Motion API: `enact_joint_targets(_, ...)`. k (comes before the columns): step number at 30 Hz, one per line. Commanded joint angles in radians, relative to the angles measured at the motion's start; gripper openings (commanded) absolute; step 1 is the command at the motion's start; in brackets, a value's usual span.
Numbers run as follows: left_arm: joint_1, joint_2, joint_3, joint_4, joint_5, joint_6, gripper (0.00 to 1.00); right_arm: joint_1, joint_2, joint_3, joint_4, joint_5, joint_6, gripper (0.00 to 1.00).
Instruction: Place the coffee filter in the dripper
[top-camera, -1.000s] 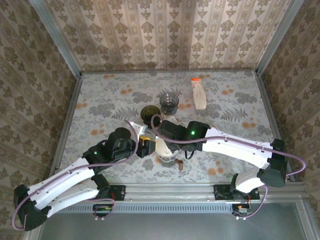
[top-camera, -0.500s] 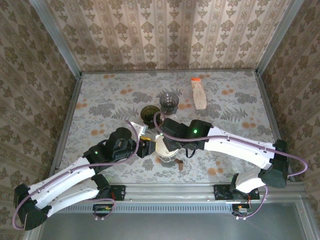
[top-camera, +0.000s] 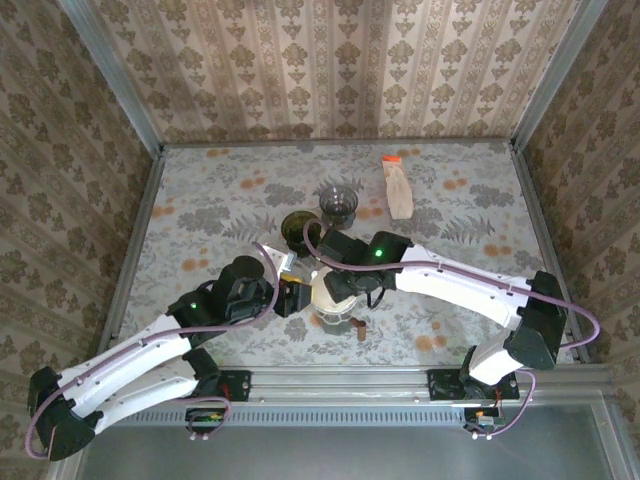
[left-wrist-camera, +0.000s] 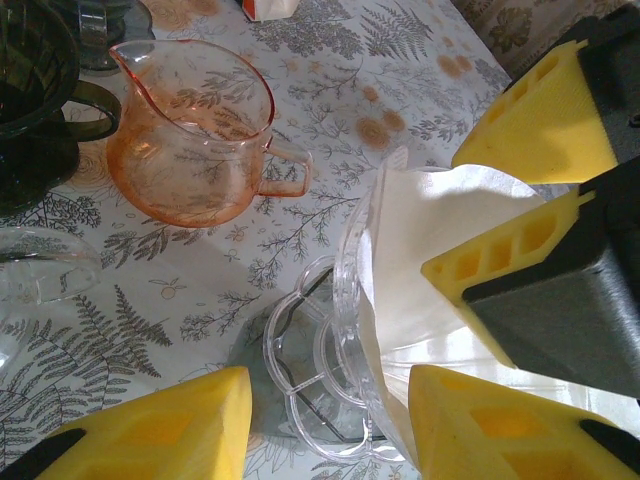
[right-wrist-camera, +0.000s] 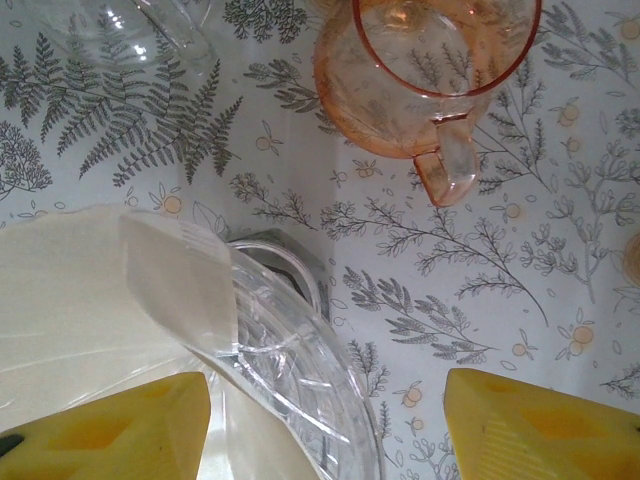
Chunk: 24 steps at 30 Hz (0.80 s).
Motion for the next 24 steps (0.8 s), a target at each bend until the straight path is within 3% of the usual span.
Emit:
enact_joint_targets(1,0.004,-0.002,-0.015,0.010,0.013,-0.016,0.47,-0.005,0.025,-0.025,0.016,-0.025,-0.012,0.65)
enact_joint_targets(24,0.005,-0.006,-0.024,0.044,0.012,-0.039,0.61,-0.007,0.082,-0.111,0.083,-0.030,0.002,0.65)
